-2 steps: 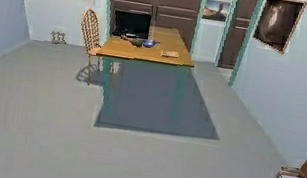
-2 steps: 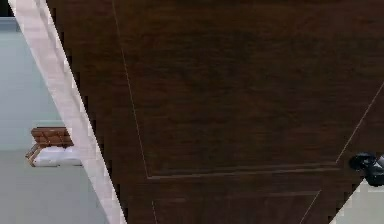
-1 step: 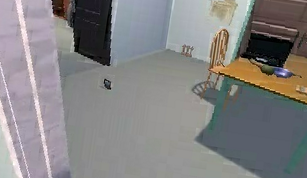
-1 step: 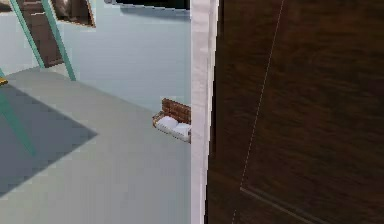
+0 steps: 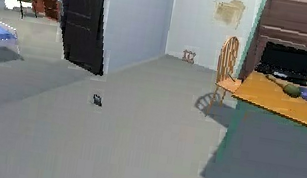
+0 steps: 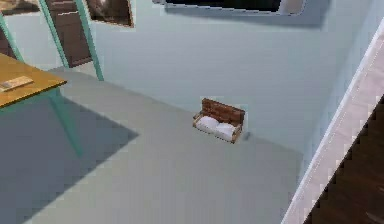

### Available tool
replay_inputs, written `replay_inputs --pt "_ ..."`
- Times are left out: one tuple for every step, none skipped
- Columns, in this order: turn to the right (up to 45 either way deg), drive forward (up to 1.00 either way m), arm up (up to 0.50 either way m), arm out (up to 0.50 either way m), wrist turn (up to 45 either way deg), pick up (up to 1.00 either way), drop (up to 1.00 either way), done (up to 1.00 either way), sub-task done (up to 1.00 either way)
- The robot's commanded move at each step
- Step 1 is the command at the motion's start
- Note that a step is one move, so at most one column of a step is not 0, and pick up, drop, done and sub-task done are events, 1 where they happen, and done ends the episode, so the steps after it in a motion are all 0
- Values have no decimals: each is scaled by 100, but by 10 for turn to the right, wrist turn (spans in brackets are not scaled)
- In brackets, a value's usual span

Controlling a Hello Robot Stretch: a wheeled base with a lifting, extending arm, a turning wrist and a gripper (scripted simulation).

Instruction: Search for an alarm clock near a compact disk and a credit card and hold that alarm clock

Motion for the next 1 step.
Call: replay_inputs --pt "-300 0 0 0 0 0 0 0 0"
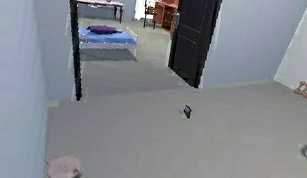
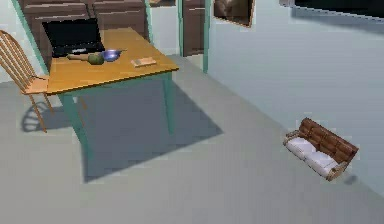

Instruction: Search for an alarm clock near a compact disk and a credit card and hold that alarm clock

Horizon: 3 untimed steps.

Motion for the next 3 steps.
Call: replay_inputs --pt "0 100 0 0 0 0 0 0 0" --pt "-30 0 0 0 0 0 0 0 0" --pt "180 0 0 0 0 0 0 0 0"
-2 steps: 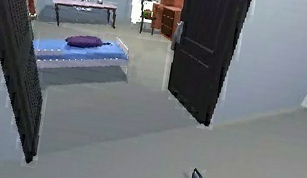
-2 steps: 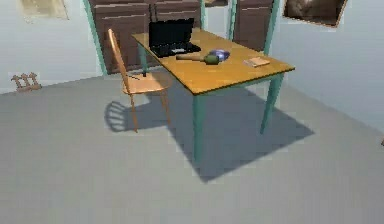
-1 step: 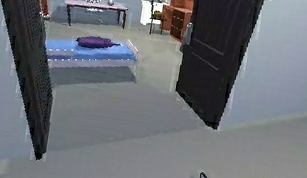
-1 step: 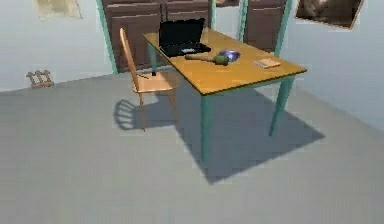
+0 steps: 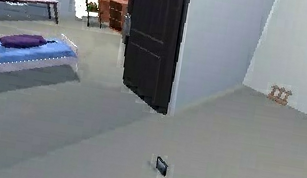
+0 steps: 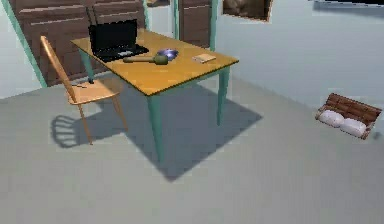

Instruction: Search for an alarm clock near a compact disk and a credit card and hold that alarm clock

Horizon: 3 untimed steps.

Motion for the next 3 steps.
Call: replay_inputs --pt "0 10 0 0 0 0 0 0 0" --pt "-180 0 0 0 0 0 0 0 0" --pt "0 100 0 0 0 0 0 0 0"
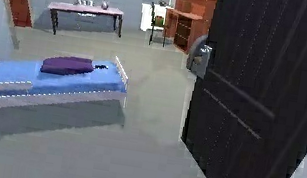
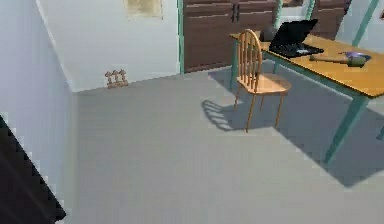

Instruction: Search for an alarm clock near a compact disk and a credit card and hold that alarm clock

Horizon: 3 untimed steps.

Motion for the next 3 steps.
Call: replay_inputs --pt "0 100 0 0 0 0 0 0 0" --pt "-60 0 0 0 0 0 0 0 0" --pt "0 60 0 0 0 0 0 0 0"
